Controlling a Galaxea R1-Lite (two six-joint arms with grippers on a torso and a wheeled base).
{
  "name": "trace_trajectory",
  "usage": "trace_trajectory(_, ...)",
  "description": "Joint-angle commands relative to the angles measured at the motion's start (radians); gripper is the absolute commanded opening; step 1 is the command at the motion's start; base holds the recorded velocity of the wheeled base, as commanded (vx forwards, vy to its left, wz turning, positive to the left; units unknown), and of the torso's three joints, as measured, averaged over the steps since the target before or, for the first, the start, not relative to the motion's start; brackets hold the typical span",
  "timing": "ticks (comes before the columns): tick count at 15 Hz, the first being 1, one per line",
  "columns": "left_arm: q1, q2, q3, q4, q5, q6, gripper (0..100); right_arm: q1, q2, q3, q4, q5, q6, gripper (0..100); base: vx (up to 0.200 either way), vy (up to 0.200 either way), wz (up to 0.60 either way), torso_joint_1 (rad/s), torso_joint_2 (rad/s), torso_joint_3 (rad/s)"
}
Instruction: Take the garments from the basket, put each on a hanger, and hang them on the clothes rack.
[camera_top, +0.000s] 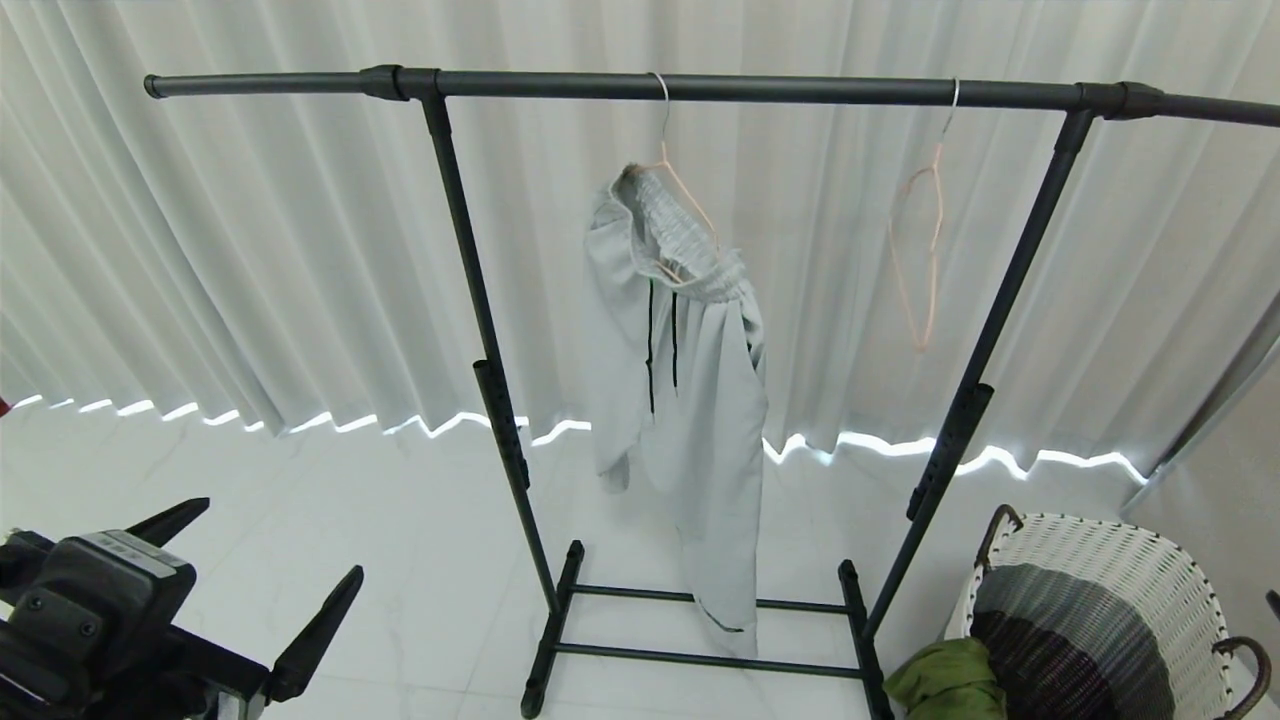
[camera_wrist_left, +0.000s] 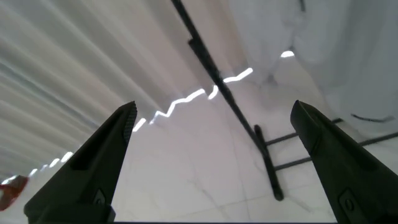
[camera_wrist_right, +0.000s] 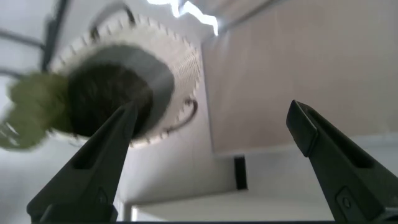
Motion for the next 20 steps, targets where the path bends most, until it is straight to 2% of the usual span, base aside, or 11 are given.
trace_trajectory(1,0.002,0.054,-0.006,0.000,-0.015,-0.003,100,-0.051,0.007,0.001,0.029,0.004,-0.015,100,0.000,0.000,0.00,-0.183,0.50,0.295)
trace_trajectory(4,-0.001,0.074,-0.009,0.000,-0.015,-0.006,100,-0.058,-0.003,0.013,0.088,-0.002,-0.015,100,0.000,0.000,0.00,-0.185,0.48,0.302)
trace_trajectory(8,0.001,0.068,-0.007,0.000,-0.013,-0.005,100,-0.058,-0.013,0.073,0.091,0.003,-0.041,100,0.000,0.000,0.00,-0.157,0.47,0.310)
trace_trajectory(13,0.001,0.076,-0.009,0.000,-0.015,-0.001,100,-0.056,-0.013,0.091,0.089,0.019,-0.052,100,0.000,0.000,0.00,-0.124,0.46,0.330)
trace_trajectory(15,-0.001,0.076,-0.009,0.000,-0.015,-0.003,100,-0.056,-0.012,0.096,0.089,0.038,-0.052,100,0.000,0.000,0.00,-0.090,0.44,0.359)
trace_trajectory(18,-0.002,0.077,-0.003,0.000,-0.015,0.002,100,-0.054,-0.030,0.156,0.083,0.113,-0.050,100,0.000,0.000,0.00,-0.033,0.27,0.235)
trace_trajectory(20,-0.002,0.077,-0.006,0.000,-0.015,0.000,100,-0.053,-0.033,0.166,0.081,0.150,-0.049,100,0.200,0.000,0.00,-0.007,0.06,0.041)
